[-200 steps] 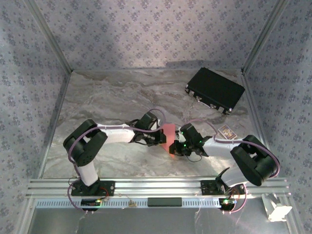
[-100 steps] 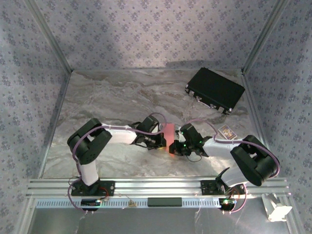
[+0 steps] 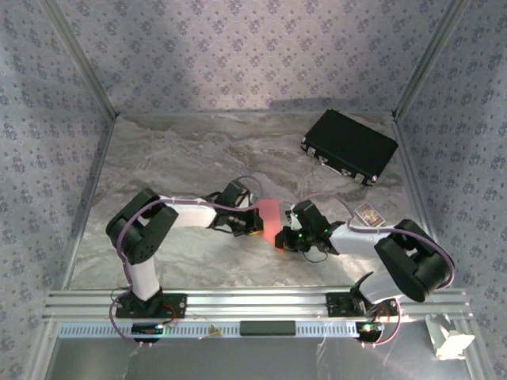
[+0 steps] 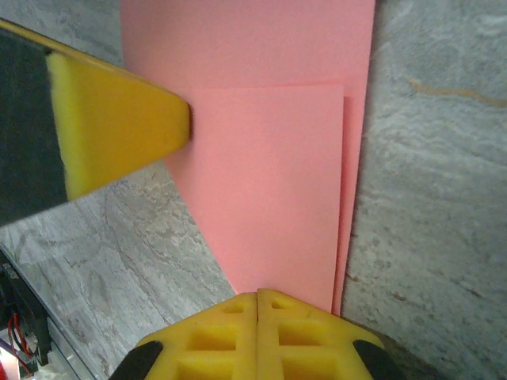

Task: Fold a paper plane with a square sheet of paper (pick it up from the middle)
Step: Third fold the triangle at the center of the table.

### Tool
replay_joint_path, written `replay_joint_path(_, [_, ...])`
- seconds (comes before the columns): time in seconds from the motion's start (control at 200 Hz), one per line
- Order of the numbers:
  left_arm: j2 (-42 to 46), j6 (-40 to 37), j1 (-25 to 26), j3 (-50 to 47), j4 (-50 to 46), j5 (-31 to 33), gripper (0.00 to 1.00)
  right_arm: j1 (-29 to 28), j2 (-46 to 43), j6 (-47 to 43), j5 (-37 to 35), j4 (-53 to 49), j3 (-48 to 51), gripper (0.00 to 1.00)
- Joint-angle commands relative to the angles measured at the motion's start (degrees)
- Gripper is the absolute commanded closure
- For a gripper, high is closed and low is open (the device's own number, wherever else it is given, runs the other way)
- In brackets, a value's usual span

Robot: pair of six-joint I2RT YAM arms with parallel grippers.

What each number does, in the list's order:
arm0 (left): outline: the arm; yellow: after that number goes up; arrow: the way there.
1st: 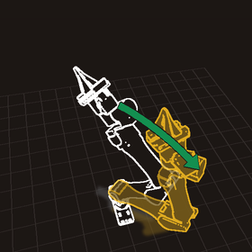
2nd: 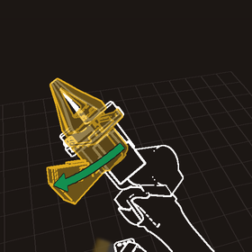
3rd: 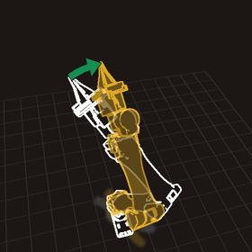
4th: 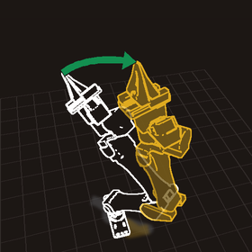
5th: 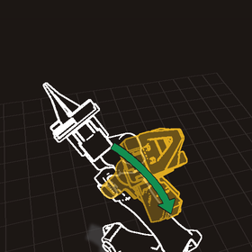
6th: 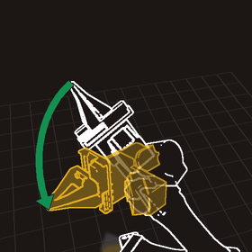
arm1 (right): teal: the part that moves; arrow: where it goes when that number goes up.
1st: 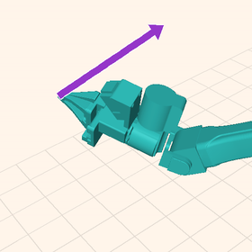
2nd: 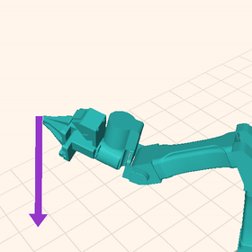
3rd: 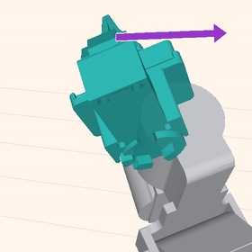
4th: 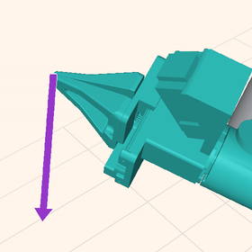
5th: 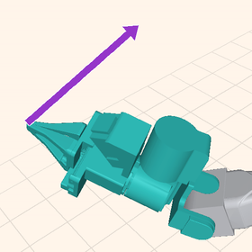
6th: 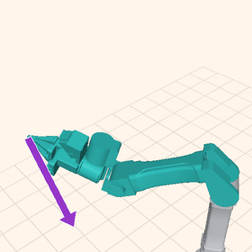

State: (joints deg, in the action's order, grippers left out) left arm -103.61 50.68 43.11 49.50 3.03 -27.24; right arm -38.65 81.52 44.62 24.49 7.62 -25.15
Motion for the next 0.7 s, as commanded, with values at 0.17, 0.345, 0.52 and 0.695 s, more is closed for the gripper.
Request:
replay_joint_path(0.17, [0.9, -3.6, -4.5, -3.2, -1.7, 5.3, 1.00, 0.0, 0.9, -0.1, -1.1, -5.8, 2.3, 1.00])
replay_joint_path(0.345, [1.4, -4.4, -6.0, -4.9, 1.5, 4.4, 1.00, 0.0, 0.8, -0.3, -0.8, -5.7, 2.3, 1.00])
replay_joint_path(0.52, [1.1, -5.8, -6.0, -4.5, 0.8, 3.2, 1.00, 0.2, 0.6, -0.7, -0.4, -6.3, 1.7, 1.00])
replay_joint_path(0.695, [2.2, -7.7, -7.2, -4.6, -0.6, 4.4, 1.00, 0.2, 0.6, -0.6, -0.4, -6.5, 1.6, 1.00])
